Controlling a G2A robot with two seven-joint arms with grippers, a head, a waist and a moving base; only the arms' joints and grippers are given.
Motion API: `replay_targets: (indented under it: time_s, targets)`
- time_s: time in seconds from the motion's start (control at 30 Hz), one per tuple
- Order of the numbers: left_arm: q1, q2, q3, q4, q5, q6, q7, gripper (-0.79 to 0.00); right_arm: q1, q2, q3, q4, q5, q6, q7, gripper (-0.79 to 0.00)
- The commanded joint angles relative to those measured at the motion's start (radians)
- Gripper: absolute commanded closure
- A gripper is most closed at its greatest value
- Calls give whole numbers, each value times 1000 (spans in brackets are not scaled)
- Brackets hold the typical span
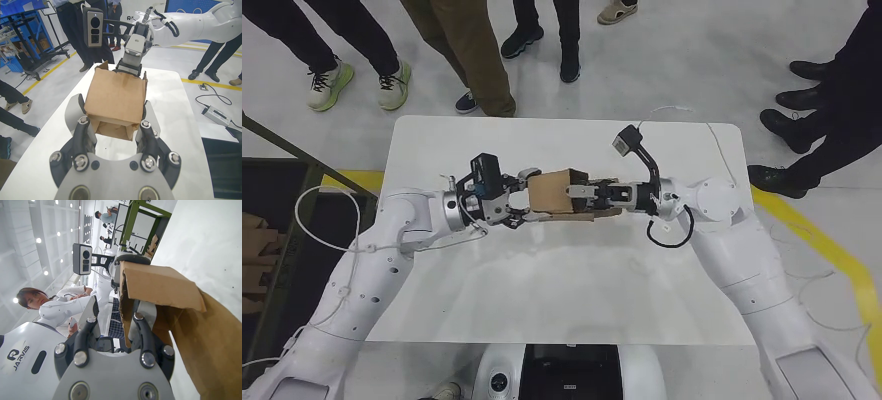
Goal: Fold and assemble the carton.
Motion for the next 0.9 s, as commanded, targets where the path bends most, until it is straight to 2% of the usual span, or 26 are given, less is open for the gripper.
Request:
replay_targets:
  time_s: [0.0, 0.17, 0.33, 0.43, 0.47, 0.5, 0.87]
  targets:
    - [-1, 0, -2, 7, -7, -1, -1, -471, -7, 5, 21, -1, -4, -7, -8, -376]
    - [-4, -1, -10, 21, -22, -1, -2, -446, -37, 24, 90, -18, -31, -14, -26, -379]
    - [-3, -2, -12, 19, -25, -6, -4, -437, -64, 37, 121, -57, -54, -2, -15, -348]
    - [-4, -3, -10, 15, -29, -10, -7, -434, -67, 40, 117, -75, -82, -10, -12, -225]
    - [-4, -3, -10, 13, -31, -11, -8, -431, -67, 41, 115, -77, -95, -9, -15, -71]
    - [-4, -3, -10, 10, -32, -10, -8, -425, -65, 41, 110, -79, -108, -6, -18, 0]
    - [5, -4, -9, -14, -49, -32, -18, -400, -31, 28, 20, -62, -141, -1, -36, 0]
